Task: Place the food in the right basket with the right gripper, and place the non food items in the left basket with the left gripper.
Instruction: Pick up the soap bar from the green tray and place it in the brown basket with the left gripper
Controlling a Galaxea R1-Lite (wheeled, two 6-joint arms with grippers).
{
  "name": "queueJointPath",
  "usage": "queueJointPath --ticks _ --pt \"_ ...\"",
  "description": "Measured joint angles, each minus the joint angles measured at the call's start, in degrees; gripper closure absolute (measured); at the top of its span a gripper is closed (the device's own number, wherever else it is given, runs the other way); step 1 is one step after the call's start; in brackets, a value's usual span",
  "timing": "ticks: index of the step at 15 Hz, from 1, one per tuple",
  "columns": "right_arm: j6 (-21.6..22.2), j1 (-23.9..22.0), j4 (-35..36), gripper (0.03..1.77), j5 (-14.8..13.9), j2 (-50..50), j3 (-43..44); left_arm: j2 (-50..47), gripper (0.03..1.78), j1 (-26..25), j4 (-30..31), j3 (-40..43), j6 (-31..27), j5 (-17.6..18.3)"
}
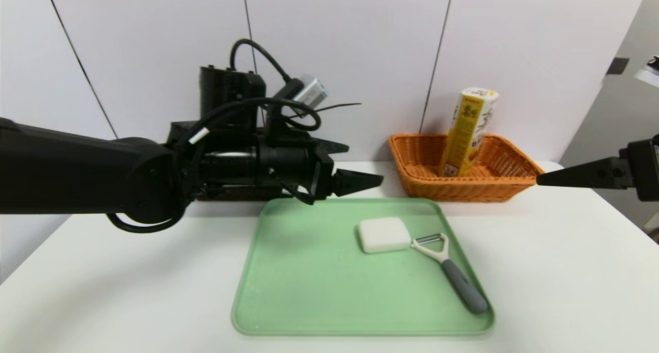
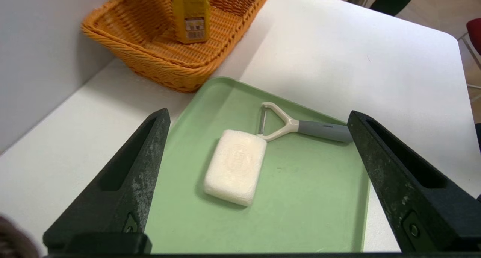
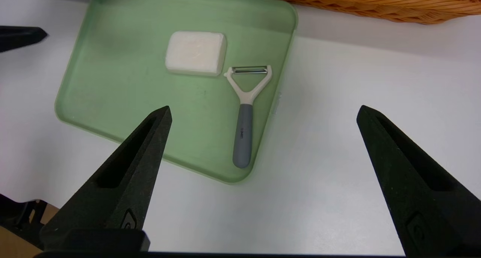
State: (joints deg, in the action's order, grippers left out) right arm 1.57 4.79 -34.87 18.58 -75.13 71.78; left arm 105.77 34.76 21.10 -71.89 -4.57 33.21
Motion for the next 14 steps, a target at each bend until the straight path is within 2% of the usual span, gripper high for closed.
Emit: queueJointPath --ticks 2,4,8,14 --pt "0.0 -0.1 0.0 0.1 0.0 0.1 0.0 3.4 0.14 2.8 -4.7 -4.4 -0.4 -2.1" --pt "0.0 -0.2 0.0 0.1 0.0 0.2 0.0 5.8 0.13 3.7 -11.2 -8.8 -1.4 -2.5" --pt "0.1 -0.3 0.0 0.1 0.2 0.3 0.0 8.8 0.12 4.5 -25.4 -15.7 -7.7 -2.7" --pt "0.1 -0.5 0.0 0.1 0.5 0.4 -0.3 13.6 0.12 4.6 -39.6 -24.6 -18.4 -2.7"
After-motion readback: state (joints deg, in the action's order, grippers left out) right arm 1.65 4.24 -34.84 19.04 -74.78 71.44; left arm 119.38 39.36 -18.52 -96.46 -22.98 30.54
